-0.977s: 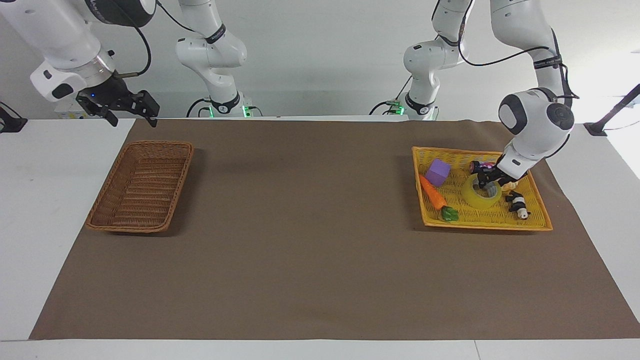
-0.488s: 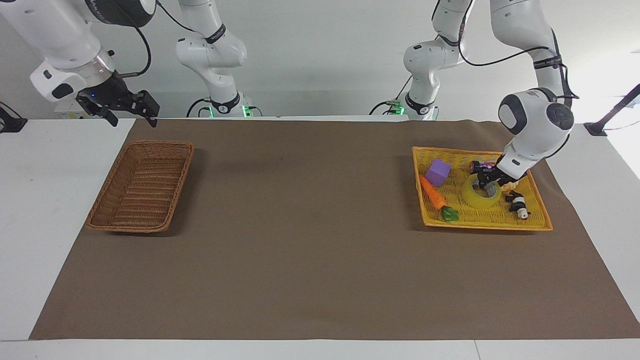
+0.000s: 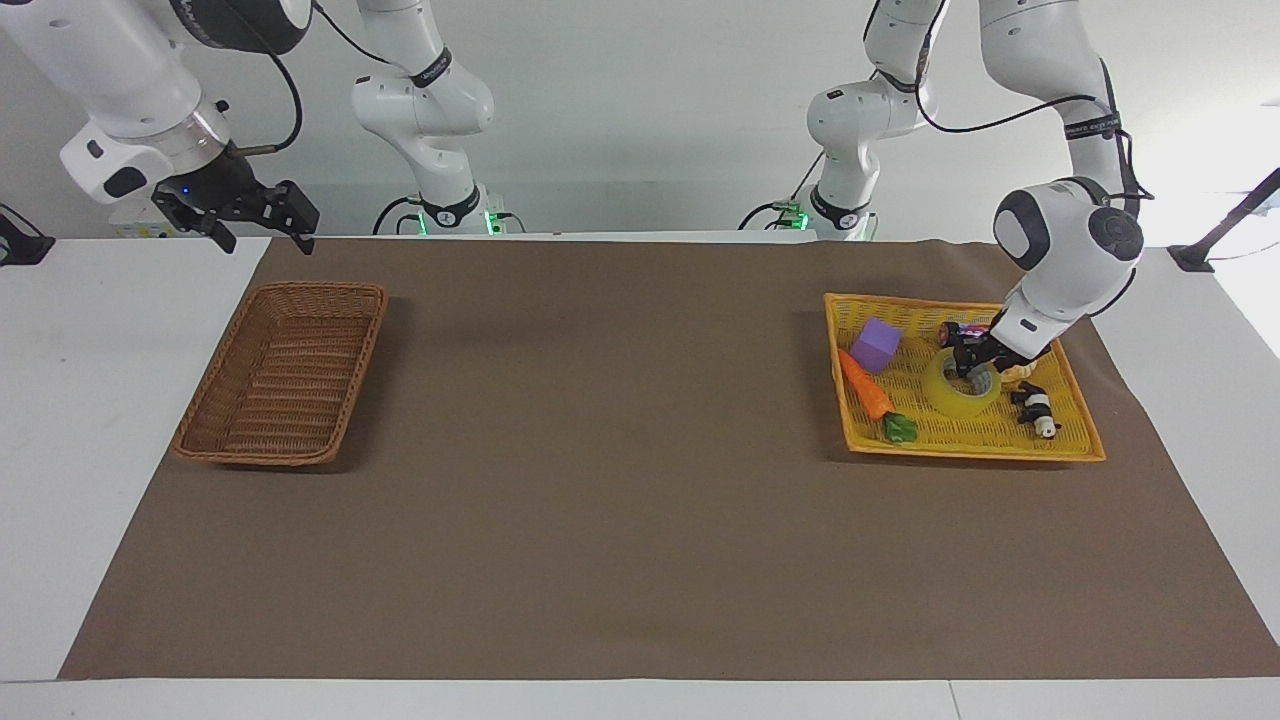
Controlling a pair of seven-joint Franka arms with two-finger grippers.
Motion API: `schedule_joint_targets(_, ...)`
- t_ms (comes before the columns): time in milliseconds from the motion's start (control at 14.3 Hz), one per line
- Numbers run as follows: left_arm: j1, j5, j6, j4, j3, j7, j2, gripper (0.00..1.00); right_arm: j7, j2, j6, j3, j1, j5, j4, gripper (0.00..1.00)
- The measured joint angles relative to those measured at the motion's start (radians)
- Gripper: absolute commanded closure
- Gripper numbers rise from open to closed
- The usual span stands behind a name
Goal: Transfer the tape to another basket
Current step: 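Lower the left gripper onto the tape roll rim and close it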
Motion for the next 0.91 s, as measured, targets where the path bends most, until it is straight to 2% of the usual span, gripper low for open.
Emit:
schedule_joint_targets(698, -0.029, 0.0, 0.029, -0.012, 0.0, 0.0, 0.025, 0.42, 0.0, 0.0, 0.0, 0.0, 0.0, 0.0, 0.0, 0.01)
schedule_joint_targets(907, -0.029, 0.0, 0.038, -0.021, 0.0, 0.0, 0.027, 0.46, 0.0, 0.0, 0.0, 0.0, 0.0, 0.0, 0.0, 0.01)
